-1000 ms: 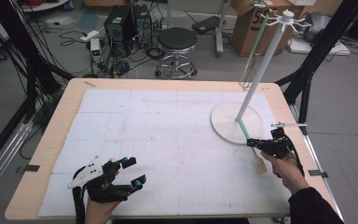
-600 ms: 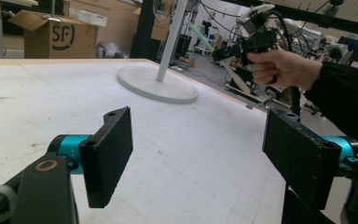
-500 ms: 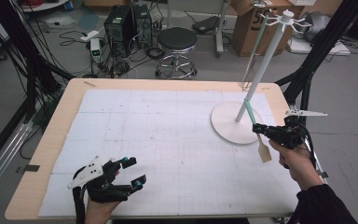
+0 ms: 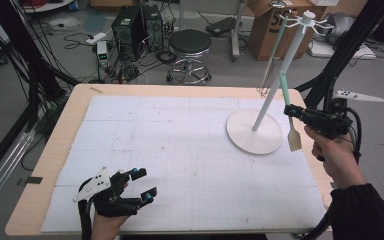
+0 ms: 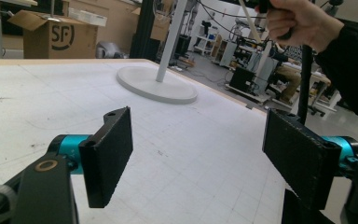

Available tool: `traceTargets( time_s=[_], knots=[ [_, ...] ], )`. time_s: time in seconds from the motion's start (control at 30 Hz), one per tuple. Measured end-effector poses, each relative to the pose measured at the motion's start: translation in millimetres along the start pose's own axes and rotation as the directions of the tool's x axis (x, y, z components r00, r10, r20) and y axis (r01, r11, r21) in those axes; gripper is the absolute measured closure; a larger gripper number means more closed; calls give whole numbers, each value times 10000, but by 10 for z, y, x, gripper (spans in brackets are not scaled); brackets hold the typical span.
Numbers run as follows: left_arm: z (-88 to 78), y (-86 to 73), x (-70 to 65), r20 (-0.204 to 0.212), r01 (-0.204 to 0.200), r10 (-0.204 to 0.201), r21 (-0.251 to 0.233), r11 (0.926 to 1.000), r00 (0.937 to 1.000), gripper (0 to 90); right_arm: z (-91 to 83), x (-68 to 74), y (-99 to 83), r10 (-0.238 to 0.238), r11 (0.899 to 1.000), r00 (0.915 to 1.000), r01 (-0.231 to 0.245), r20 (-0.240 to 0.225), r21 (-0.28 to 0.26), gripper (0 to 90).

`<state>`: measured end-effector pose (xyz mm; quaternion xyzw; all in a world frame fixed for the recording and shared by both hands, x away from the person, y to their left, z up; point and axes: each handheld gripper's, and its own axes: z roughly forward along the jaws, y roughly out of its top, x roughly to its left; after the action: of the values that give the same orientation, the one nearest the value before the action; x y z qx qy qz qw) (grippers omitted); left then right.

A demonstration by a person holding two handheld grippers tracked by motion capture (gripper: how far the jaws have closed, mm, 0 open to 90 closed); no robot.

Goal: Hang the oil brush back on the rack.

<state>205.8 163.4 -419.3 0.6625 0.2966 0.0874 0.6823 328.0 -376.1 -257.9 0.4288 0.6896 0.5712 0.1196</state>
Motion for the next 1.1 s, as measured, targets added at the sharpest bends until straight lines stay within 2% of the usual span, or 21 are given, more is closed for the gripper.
traceTargets(
  time_s=[0.17, 0.43, 0.6, 0.83, 1.1],
  knots=[
    [-7, 2, 3, 5, 6, -6, -13, 10000, 10000, 249, -75, 83, 189, -230, 9983, 9997, 229, -7, -533, 823],
    [-8, 3, 3, 10, -5, 5, -7, 10000, 10000, 249, -147, 233, 419, -690, 9928, 9976, 686, -13, -981, 824],
    [-11, 3, 6, 1, -16, 16, -10, 10000, 10000, 249, -197, 285, 526, -803, 9890, 9968, 797, 0, -1249, 823],
    [-11, 4, 3, 1, -7, 7, -25, 10000, 10000, 249, -275, 336, 606, -918, 9833, 9957, 921, 93, -1571, 823],
    [-13, 6, -1, 1, -2, 2, -48, 10000, 10000, 249, -249, 338, 625, -983, 9826, 9942, 1040, 442, -1538, 824]
  ],
)
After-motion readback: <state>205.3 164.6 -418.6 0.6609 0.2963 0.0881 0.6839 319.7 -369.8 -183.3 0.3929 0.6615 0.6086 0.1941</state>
